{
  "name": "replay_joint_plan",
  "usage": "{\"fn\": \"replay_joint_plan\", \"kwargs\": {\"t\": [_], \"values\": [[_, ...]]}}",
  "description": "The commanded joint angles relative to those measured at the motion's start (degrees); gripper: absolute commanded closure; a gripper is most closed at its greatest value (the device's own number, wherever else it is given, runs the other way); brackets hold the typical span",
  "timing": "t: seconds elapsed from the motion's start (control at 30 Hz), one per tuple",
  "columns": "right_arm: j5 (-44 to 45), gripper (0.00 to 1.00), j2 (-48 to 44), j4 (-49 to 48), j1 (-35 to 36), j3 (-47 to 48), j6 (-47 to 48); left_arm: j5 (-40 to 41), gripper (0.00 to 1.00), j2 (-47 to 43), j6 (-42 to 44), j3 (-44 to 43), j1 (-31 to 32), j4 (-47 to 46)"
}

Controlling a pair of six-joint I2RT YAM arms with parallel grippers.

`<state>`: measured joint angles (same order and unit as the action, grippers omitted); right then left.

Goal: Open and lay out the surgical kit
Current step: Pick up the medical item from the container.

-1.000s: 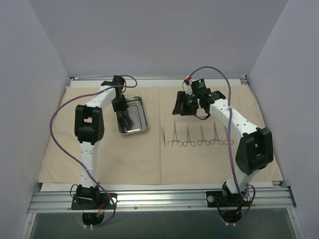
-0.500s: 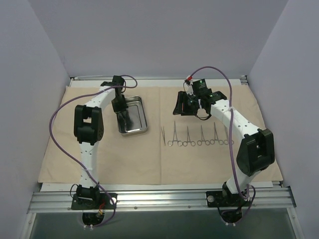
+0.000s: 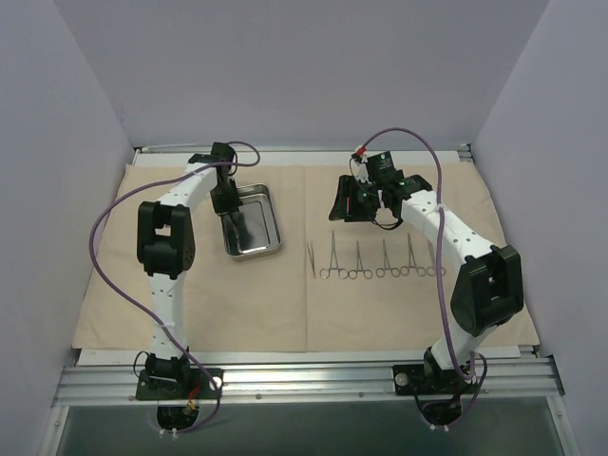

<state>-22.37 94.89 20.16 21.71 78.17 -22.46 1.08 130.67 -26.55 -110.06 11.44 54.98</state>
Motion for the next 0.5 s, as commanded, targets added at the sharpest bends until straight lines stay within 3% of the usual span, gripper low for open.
{"fn": "replay_joint_plan", "kwargs": {"t": [0.0,0.47], "values": [[-1.1,0.53,-1.8,-0.7,-0.4,-0.4,0.3,-1.1,0.98,-5.2,0.3,-0.9,-0.2,1.1],[-1.3,0.53,-1.7,-0.8,-0.4,-0.2,0.6,-2.8,0.98,-8.0,0.4,-5.5,1.5,5.7]]}}
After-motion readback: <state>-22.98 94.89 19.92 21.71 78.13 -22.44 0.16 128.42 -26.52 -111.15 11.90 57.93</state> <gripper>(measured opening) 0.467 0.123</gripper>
